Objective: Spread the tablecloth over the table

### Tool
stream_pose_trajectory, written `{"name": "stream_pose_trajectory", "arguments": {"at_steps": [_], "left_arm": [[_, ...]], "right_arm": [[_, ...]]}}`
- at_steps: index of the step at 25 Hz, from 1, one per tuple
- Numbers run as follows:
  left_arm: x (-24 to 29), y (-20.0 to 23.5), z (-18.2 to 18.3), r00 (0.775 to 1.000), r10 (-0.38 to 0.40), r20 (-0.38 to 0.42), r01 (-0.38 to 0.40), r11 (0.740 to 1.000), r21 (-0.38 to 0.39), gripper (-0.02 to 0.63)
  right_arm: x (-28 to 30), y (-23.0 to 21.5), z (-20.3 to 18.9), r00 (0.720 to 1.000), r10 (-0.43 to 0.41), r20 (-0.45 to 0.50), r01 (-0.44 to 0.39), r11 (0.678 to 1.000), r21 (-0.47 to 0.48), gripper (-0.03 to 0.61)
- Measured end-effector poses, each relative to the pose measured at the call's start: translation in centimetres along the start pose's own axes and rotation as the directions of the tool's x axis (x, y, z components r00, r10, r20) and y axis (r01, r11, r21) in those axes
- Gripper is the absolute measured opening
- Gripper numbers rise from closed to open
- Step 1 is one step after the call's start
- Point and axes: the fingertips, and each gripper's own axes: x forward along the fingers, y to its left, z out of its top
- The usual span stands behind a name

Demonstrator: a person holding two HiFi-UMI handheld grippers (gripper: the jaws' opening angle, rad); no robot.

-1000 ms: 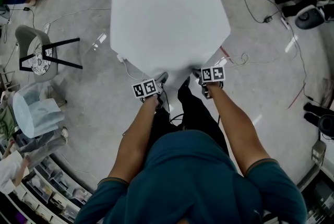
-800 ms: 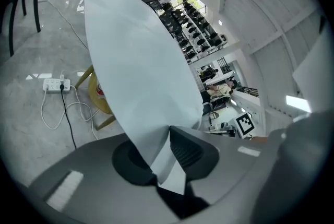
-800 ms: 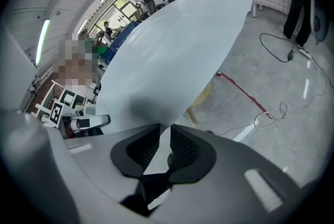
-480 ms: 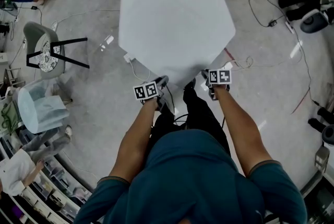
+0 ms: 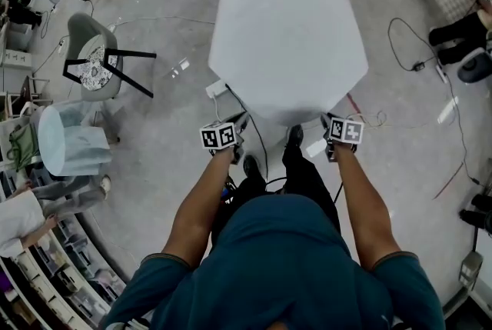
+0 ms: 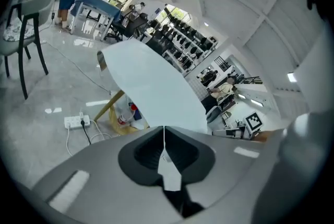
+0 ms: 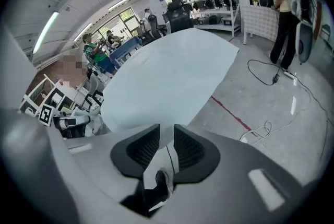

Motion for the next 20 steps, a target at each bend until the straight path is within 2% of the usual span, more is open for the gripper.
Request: {"name": "stream_pose_trajectory", "arguments": {"at_steps": [3,5,8,12,14,16,18,20], "left_arm": [[-2.4,-0.6,3.5,0.995,-0.014,0.097,0.011,0.999,0.035,-0.003],[-4.2,-1.3,6.4,0.984,-0.037,0.176,0.025,0.998,0.066,-0.003],[-7.2,-3.0,11.0,0.951,-0.089,0.296,0.048,0.989,0.142,-0.003],[-11.0,-6.1,16.8,0.897,-0.168,0.408,0.055,0.96,0.273,-0.003],[-13.1,-8.0,19.3,0.869,-0.208,0.448,0.046,0.937,0.345,-0.003],[-15.3,-10.3,21.6,0.841,-0.25,0.479,0.025,0.904,0.427,-0.003],[-17.6,-12.9,23.6,0.816,-0.29,0.5,-0.015,0.854,0.52,-0.003],[-19.8,-15.7,25.3,0.79,-0.329,0.518,-0.066,0.793,0.605,-0.003]], "right_arm": [[-1.8,1.7,1.9,0.997,-0.005,0.071,0.009,0.999,-0.047,0.072],[-3.2,3.5,3.6,0.991,0.004,0.133,0.007,0.996,-0.088,0.072],[-5.6,7.2,6.7,0.969,0.06,0.238,-0.021,0.987,-0.162,0.072],[-10.0,13.2,11.2,0.909,0.167,0.382,-0.056,0.957,-0.285,0.071],[-13.0,16.5,13.6,0.865,0.224,0.45,-0.058,0.934,-0.353,0.071],[-16.3,20.1,15.6,0.814,0.285,0.506,-0.056,0.906,-0.42,0.071],[-19.9,23.4,17.2,0.762,0.338,0.552,-0.039,0.875,-0.482,0.069],[-23.4,26.4,18.3,0.713,0.383,0.587,-0.006,0.841,-0.541,0.069]]}}
